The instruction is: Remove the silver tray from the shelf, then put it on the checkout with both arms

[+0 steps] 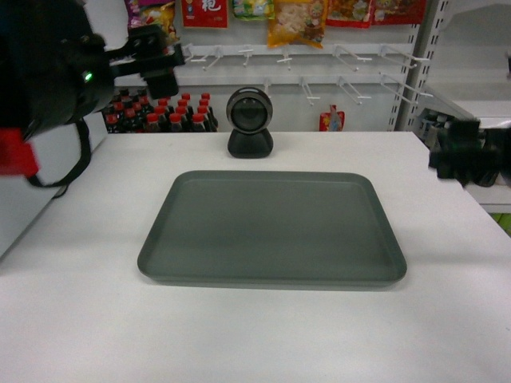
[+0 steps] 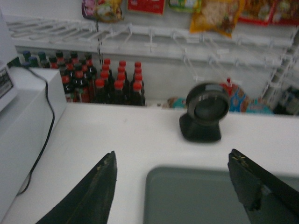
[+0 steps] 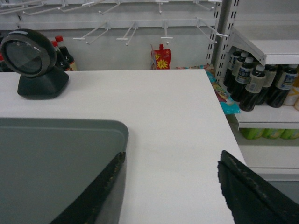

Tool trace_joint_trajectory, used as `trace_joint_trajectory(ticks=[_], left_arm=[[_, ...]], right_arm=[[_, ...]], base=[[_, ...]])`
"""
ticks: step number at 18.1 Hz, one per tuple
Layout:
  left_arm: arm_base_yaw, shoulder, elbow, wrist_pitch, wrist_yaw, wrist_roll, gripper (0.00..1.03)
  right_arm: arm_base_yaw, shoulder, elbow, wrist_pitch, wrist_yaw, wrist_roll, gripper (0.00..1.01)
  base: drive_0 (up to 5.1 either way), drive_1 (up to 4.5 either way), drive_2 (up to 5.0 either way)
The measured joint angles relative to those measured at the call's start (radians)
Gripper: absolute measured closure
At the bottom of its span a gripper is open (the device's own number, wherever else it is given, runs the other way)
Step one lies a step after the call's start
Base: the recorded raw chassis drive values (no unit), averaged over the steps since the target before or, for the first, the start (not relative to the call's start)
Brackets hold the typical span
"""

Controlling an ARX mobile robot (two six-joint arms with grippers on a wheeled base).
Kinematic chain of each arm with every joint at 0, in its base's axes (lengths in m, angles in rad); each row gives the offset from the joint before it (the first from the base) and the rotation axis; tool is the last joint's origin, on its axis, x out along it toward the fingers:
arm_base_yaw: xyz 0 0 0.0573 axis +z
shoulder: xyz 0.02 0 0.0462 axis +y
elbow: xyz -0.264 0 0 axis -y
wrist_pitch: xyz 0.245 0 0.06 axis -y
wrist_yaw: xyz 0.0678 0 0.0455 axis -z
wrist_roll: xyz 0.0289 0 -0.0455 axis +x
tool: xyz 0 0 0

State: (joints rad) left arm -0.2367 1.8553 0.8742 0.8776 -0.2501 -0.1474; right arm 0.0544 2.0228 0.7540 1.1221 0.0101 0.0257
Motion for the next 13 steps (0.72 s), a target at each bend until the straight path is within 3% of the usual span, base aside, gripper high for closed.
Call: trace_joint_trajectory(ticks=[1, 2, 4, 5, 6, 7, 10, 13], left_arm=[[0.024, -0.017, -0.165, 0.143, 0.037, 0.065, 0.41], [0.04, -0.031, -0.244, 0.208, 0.05, 0.088, 0.49], [0.067, -0.106, -0.327, 0.277, 0.065, 0.11, 0.62], [0.077, -0.193, -0.375, 0.305, 0.082, 0.122, 0.73], [0.092, -0.274, -0.435, 0.316, 0.101, 0.128, 0.86], [0.108, -0.317, -0.51, 0.299, 0.118, 0.129, 1.0], [0.15, -0.488, -0.649, 0.265, 0.153, 0.13, 1.02], [0.156, -0.539, -0.678, 0.242, 0.162, 0.13, 1.02]], right_arm=[[-0.003, -0.033, -0.117, 0.112, 0.022, -0.006, 0.49], [-0.005, -0.097, -0.174, 0.155, 0.028, -0.01, 0.58], [-0.012, -0.206, -0.229, 0.174, 0.026, -0.012, 0.71], [-0.041, -0.275, -0.282, 0.179, -0.006, -0.013, 0.82], [-0.052, -0.317, -0.354, 0.168, -0.006, -0.016, 0.95], [-0.056, -0.363, -0.433, 0.154, -0.006, -0.019, 0.99], [-0.055, -0.572, -0.549, 0.123, -0.008, -0.019, 1.0], [-0.055, -0.62, -0.584, 0.085, -0.008, -0.019, 1.0]], base=[[0.0, 0.0, 0.0], [0.0, 0.0, 0.0], [0.0, 0.0, 0.0], [0.0, 0.0, 0.0], [0.0, 0.0, 0.0], [0.0, 0.0, 0.0], [0.0, 0.0, 0.0], [0.0, 0.0, 0.0]])
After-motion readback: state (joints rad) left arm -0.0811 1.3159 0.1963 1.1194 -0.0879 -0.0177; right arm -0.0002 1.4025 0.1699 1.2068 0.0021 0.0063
